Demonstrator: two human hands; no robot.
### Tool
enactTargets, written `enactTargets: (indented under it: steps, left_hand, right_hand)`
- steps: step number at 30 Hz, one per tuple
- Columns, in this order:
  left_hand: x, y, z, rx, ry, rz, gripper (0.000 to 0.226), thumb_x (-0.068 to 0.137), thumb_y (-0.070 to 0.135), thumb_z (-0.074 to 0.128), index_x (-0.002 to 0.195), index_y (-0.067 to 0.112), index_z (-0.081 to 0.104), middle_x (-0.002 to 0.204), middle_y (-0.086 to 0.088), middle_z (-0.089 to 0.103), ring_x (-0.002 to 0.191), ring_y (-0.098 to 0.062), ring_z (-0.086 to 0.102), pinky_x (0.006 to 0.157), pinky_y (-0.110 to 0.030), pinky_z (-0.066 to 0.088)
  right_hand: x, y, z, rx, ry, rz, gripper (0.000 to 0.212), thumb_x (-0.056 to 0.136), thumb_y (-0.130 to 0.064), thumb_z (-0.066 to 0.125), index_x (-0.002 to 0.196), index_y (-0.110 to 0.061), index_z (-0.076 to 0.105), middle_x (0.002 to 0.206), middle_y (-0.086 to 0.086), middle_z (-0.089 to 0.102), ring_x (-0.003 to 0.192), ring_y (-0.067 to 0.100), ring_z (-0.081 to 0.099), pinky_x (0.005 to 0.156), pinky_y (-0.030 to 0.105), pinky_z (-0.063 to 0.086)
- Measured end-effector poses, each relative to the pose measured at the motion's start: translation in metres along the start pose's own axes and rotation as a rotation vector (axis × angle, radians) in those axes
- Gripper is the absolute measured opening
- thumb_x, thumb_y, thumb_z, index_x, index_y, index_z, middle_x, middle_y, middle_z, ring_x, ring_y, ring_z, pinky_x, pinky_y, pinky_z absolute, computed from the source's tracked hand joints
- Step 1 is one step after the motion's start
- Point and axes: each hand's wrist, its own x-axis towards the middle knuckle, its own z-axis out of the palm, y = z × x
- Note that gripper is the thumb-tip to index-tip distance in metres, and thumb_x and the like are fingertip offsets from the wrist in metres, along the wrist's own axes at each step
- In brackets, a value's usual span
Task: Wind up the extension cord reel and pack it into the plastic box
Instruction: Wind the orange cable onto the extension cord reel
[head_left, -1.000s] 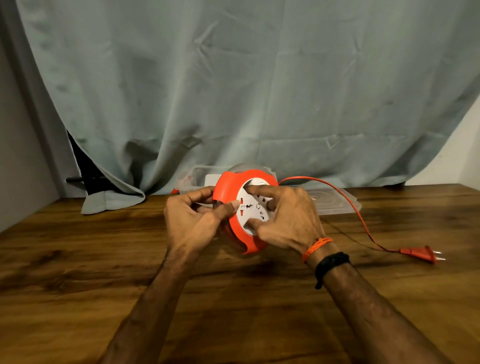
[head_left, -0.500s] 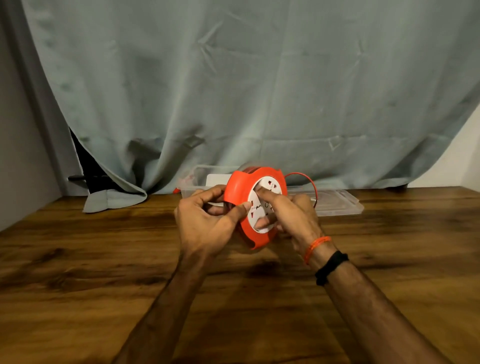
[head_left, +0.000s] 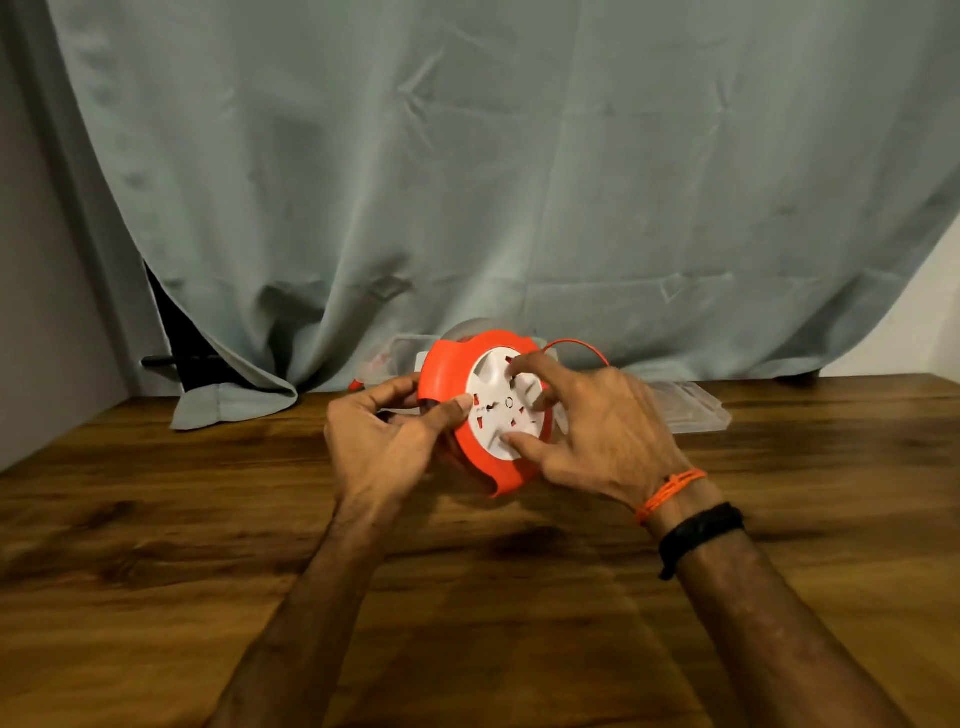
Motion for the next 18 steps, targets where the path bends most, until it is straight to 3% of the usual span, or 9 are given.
enactTargets:
  steps: [3, 8, 13, 18]
  left_hand:
    - [-0.002, 0.004, -0.001, -0.004, -0.023, -0.014, 0.044, 0.059, 0.011, 0.089, 0.1, 0.008, 0.075, 0.089, -0.009, 0.076, 0.075, -0.023, 0.074, 0.062, -0.05, 0.061]
    - [-0.006, 0.006, 0.0, 0.012, -0.05, 0.017, 0.038, 0.059, 0.008, 0.089, 0.094, 0.011, 0.075, 0.083, -0.001, 0.076, 0.069, -0.012, 0.073, 0.064, -0.047, 0.061]
    - [-0.008, 0.006, 0.002, 0.017, -0.054, 0.045, 0.036, 0.058, 0.009, 0.089, 0.091, 0.015, 0.075, 0.083, 0.0, 0.076, 0.07, -0.015, 0.074, 0.066, -0.049, 0.061]
    - [-0.008, 0.005, 0.001, 0.05, -0.071, 0.082, 0.033, 0.06, 0.008, 0.088, 0.082, 0.026, 0.071, 0.077, 0.007, 0.074, 0.066, -0.01, 0.073, 0.066, -0.044, 0.062]
  right_hand:
    - [0.0, -0.002, 0.0, -0.037, -0.013, -0.102, 0.064, 0.068, -0.061, 0.056, 0.129, -0.043, 0.043, 0.088, -0.002, 0.074, 0.081, 0.032, 0.068, 0.066, 0.04, 0.054]
    - [0.0, 0.0, 0.009, -0.024, -0.026, -0.12, 0.069, 0.069, -0.065, 0.044, 0.135, -0.044, 0.041, 0.09, 0.005, 0.073, 0.083, 0.033, 0.067, 0.069, 0.043, 0.054]
    - [-0.003, -0.003, 0.009, -0.006, 0.085, -0.067, 0.063, 0.067, -0.056, 0.058, 0.127, -0.042, 0.055, 0.077, 0.002, 0.072, 0.072, 0.032, 0.066, 0.063, 0.038, 0.054]
    - [-0.005, -0.005, 0.009, 0.161, 0.111, 0.053, 0.068, 0.055, -0.056, 0.065, 0.123, -0.045, 0.062, 0.079, -0.004, 0.074, 0.08, 0.023, 0.068, 0.074, 0.035, 0.057]
